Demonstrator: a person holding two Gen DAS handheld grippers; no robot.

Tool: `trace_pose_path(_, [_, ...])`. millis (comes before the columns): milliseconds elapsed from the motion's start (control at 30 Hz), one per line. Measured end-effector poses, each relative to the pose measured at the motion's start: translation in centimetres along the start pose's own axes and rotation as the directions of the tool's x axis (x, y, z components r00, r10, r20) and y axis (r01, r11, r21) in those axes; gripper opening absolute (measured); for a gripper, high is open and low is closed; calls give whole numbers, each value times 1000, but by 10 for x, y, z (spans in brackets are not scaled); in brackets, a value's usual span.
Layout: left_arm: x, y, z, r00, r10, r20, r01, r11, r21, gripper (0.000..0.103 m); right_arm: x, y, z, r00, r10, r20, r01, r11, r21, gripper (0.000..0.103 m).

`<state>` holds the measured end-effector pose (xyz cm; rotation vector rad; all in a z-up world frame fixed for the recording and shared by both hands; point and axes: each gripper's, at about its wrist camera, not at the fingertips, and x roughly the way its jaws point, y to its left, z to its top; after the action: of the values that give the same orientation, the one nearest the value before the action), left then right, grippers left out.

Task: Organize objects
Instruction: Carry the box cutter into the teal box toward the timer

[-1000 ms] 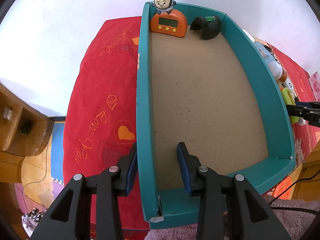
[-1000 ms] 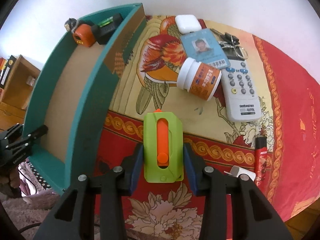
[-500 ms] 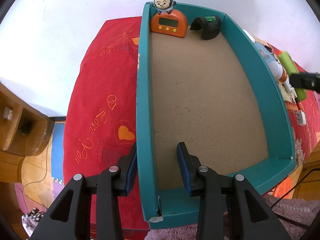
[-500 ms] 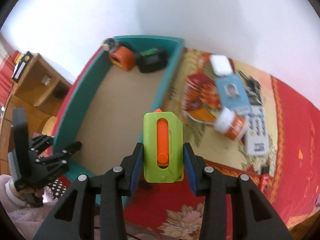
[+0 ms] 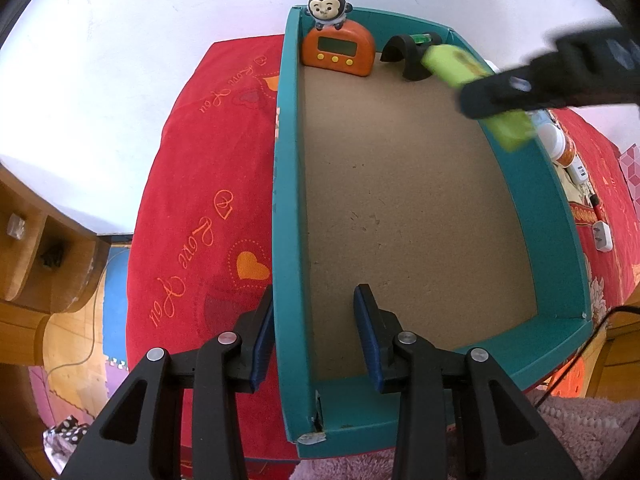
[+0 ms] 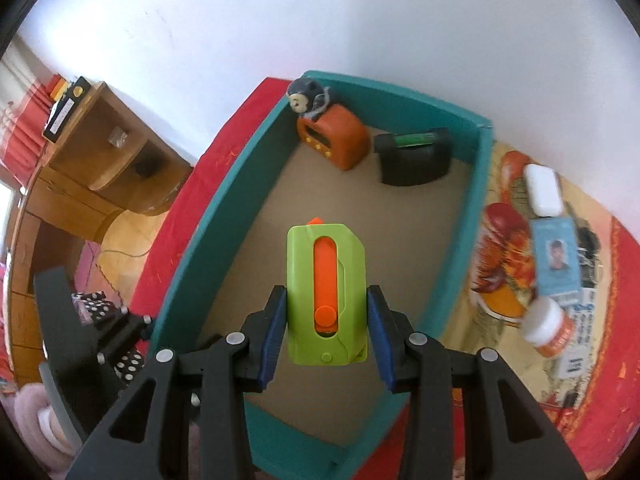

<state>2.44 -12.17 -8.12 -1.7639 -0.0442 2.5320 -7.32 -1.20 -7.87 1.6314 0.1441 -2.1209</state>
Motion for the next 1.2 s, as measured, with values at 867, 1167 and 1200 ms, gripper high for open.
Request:
trace_pose_path(867, [0, 0, 0, 1000, 4, 5, -4, 1000, 5, 38, 93, 12, 76, 995, 17, -96, -3, 989, 145, 39])
trace_pose_path(1167, [1, 0, 0, 1000, 4, 6, -4, 1000, 4, 37, 95, 20, 78, 996, -27, -87, 34, 996, 86, 39])
trace_pose_path(1200, [1, 0, 0, 1000, 4, 5, -4, 1000, 4, 37, 95, 20, 78, 996, -26, -87, 33, 996, 83, 39])
